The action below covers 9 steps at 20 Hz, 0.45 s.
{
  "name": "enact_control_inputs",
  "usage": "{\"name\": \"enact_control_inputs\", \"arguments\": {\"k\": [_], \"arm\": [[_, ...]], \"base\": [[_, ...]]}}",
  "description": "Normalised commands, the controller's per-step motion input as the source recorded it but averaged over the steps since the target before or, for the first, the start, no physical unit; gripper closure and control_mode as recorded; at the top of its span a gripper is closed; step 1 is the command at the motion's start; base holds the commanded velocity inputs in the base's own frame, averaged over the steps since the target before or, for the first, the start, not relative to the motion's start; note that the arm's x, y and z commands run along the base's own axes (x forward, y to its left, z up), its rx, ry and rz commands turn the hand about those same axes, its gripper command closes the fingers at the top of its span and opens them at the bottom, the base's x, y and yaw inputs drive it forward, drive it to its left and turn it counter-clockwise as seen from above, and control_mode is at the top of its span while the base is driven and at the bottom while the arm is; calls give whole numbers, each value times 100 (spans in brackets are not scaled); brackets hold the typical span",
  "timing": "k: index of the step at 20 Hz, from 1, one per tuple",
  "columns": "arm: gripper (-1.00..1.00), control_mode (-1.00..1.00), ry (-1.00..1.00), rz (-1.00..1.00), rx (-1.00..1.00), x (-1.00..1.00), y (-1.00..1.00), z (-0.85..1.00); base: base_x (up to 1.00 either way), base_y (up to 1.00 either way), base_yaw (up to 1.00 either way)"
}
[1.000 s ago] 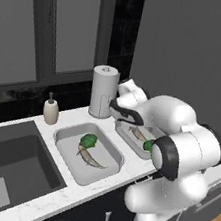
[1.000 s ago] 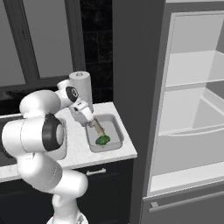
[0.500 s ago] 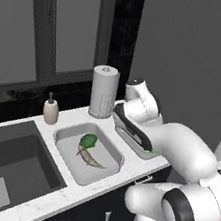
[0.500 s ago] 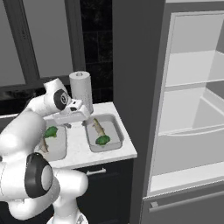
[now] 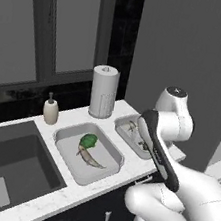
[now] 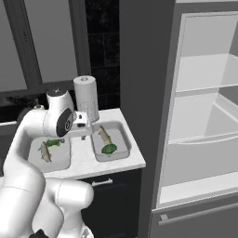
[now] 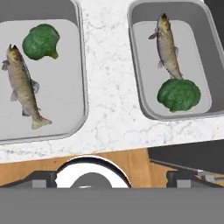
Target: Place one broccoli and one fish in each tupperware on the nearby counter, to pack two identical lunches.
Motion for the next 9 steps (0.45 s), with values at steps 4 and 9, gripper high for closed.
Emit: {"name": "enact_control_inputs", "arguments": {"k": [4,9], "arm": [[-100,-100,0,0,0,-5,0,0],[-100,-100,0,0,0,0,0,0]], "base": [[0,0,0],[0,0,0]]}}
